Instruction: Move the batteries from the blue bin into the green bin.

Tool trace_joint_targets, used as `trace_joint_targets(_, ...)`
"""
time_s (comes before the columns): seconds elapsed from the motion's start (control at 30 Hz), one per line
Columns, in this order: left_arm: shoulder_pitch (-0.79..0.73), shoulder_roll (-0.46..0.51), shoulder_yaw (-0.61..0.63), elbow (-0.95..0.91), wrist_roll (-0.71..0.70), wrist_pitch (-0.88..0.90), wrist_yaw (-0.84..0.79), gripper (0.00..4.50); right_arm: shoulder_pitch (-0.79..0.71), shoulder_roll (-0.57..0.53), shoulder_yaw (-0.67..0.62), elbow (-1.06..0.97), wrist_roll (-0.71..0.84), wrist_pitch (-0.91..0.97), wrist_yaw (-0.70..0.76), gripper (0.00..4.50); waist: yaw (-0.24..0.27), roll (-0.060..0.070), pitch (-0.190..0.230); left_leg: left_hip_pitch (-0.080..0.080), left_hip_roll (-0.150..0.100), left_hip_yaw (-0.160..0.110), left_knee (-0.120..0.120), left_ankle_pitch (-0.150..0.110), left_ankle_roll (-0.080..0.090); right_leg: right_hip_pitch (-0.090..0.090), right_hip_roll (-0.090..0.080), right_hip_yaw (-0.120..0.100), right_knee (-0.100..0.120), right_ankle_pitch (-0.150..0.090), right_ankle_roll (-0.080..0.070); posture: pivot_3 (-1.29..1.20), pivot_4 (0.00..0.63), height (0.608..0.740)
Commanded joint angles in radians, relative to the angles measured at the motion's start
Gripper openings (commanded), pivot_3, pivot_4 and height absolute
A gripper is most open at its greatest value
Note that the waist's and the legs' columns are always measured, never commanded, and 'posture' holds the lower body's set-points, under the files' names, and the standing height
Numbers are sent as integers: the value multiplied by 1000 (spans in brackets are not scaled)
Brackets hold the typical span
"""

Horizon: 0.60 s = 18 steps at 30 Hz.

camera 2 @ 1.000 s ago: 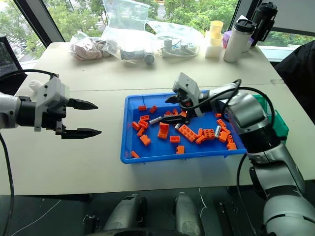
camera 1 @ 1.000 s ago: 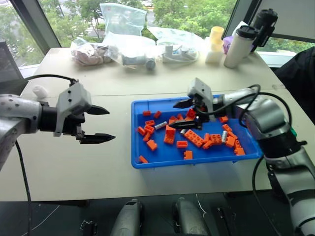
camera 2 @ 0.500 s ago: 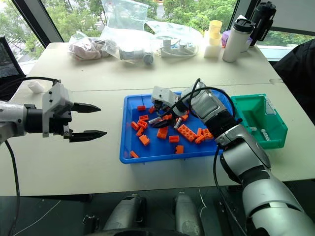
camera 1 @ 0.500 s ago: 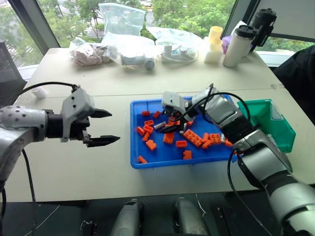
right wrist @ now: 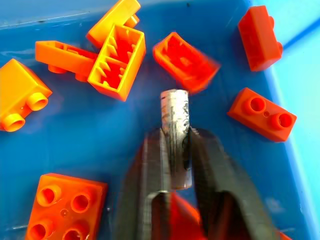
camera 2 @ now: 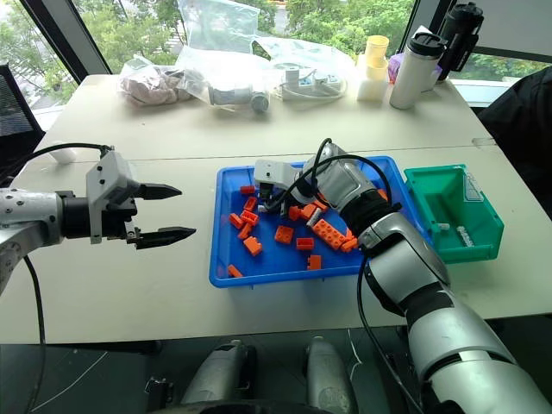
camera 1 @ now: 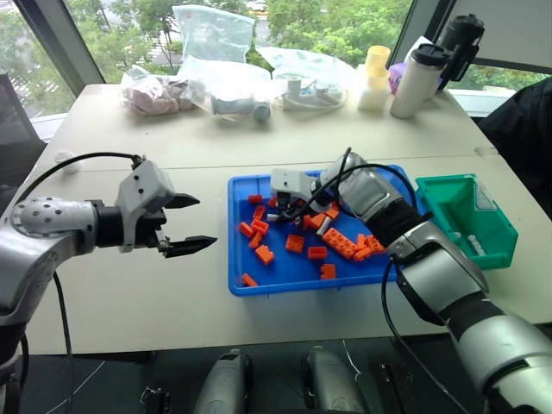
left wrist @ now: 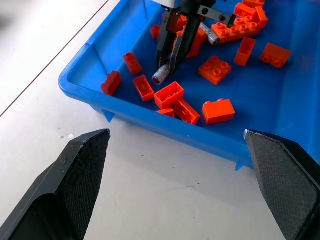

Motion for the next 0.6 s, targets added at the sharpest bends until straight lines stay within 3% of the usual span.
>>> trace_joint_targets(0.03, -21, 1, 6, -18, 4, -8, 6, 4500, -14, 8, -22, -28, -11, -6, 15, 14, 0, 0, 0, 0, 0, 0, 0, 0, 0, 0, 0, 0, 0, 0, 0, 0, 150, 740)
trace_joint_targets(0.3, -45, -10, 16, -19, -21, 3, -2, 4500, -18, -69, -222, -247, 84, 167, -37, 14, 4, 0, 0, 0, 0, 0, 0, 0, 0, 0, -1, 0, 0, 0, 0, 0, 150, 740)
trace_joint_targets(0.47, -116, -62, 10, -4, -67, 18, 5, 4500, 5, -136, -435, -427, 175, 376, -163, 14, 7, 0, 0, 0, 0, 0, 0, 0, 0, 0, -1, 0, 0, 0, 0, 0, 150, 740)
trace_joint_targets(0.6, -189, -133, -27, 29, -73, 10, 14, 4500, 89, -269, -631, -571, 222, 525, -268, 14, 15, 0, 0, -1, -1, 0, 0, 0, 0, 0, -2, 0, -1, 0, 0, 0, 150, 740)
